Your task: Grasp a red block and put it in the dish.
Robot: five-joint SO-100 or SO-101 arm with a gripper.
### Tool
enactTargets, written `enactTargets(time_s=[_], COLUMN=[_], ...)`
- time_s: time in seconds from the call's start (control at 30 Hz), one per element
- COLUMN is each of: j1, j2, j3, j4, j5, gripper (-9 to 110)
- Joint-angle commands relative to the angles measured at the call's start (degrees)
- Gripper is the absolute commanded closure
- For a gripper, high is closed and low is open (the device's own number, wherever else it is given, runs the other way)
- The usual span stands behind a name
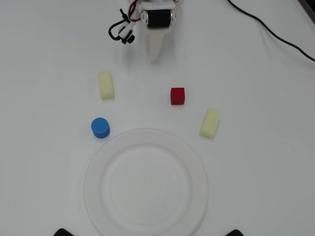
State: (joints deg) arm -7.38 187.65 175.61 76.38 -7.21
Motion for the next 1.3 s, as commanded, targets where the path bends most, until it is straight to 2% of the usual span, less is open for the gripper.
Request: enactTargets(time_s=[0.0, 0.33, 0.57, 1.07, 1.27], j1=[-0.5, 1.8, 2.9, -4.7, -9.0], j2=[10.1, 5.9, -23.2, -64.0, -76.9], j3=[5.9, -2.5, -22.4, -54.5, -65.7], j4=[1.8, 3.1, 1.8, 0.4, 0.4], j5=[-0.3, -3.0, -0.4, 2.5, 2.3], gripper=[101, 101, 101, 101, 88])
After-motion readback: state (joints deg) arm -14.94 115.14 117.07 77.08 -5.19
